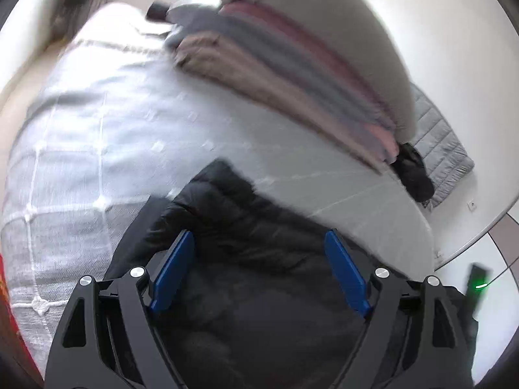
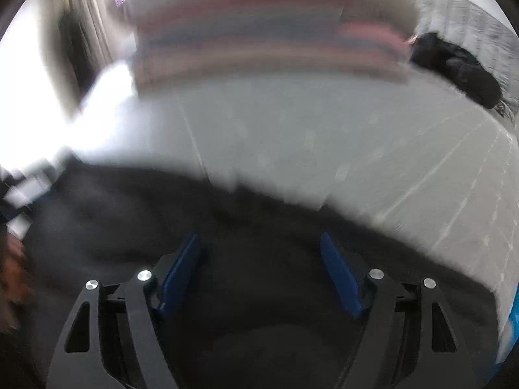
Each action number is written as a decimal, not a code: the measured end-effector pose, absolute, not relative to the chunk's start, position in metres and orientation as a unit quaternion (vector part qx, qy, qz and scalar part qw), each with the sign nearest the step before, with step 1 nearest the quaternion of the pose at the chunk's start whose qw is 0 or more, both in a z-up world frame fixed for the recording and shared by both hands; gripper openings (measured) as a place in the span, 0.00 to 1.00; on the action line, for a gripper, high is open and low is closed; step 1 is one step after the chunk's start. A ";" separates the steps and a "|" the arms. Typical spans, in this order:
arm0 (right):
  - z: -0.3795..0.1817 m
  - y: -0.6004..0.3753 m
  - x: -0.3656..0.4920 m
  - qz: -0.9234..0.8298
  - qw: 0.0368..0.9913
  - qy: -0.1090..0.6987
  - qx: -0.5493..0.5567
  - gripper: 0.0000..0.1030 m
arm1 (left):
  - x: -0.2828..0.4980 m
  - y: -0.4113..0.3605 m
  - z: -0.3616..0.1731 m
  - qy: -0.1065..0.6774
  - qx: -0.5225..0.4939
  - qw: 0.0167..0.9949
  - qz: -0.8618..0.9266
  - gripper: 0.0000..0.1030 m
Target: Fold large clothes
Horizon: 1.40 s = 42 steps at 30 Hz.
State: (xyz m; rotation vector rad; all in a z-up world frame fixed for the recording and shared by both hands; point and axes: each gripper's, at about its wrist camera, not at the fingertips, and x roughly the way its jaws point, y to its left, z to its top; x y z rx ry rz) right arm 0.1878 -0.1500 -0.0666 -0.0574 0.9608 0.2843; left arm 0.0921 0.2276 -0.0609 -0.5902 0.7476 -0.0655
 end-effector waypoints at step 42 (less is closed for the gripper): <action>-0.102 -0.434 -0.066 0.201 0.707 0.416 0.536 0.83 | -0.118 0.302 -0.092 0.423 -0.458 0.782 -0.007 0.83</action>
